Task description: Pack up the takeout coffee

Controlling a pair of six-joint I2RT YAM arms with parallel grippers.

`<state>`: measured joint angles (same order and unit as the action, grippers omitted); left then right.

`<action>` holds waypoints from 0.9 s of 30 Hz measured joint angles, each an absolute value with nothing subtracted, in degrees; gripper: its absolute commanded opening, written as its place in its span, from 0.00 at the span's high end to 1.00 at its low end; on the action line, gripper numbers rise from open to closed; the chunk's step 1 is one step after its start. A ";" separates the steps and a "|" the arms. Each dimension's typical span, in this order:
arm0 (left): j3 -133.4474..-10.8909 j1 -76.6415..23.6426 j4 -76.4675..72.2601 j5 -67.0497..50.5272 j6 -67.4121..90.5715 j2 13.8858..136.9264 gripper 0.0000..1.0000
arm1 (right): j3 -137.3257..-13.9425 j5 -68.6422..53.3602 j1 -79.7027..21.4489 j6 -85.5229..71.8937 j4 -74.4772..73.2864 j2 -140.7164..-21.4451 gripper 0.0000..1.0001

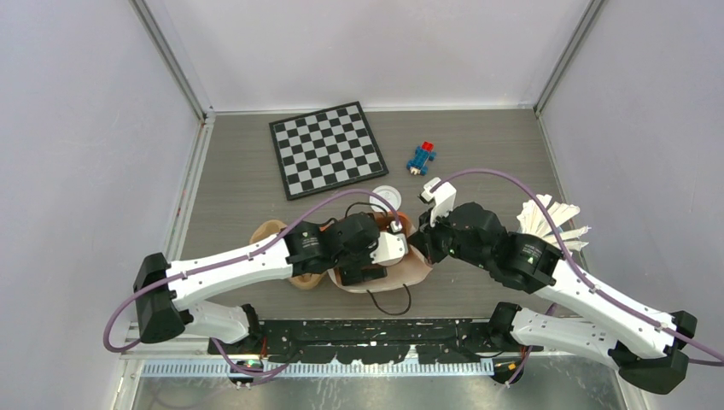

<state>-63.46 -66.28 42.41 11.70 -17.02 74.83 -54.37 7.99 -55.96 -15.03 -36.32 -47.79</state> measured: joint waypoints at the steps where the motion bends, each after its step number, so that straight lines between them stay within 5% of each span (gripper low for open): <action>1: -63.66 -66.28 42.57 11.64 -16.84 74.74 0.11 | -54.43 8.08 -55.81 -15.20 -36.38 -47.79 1.00; 27: -67.20 -64.45 41.71 10.20 -6.92 71.24 0.10 | -59.96 6.00 -50.09 -21.69 -39.92 -52.84 1.00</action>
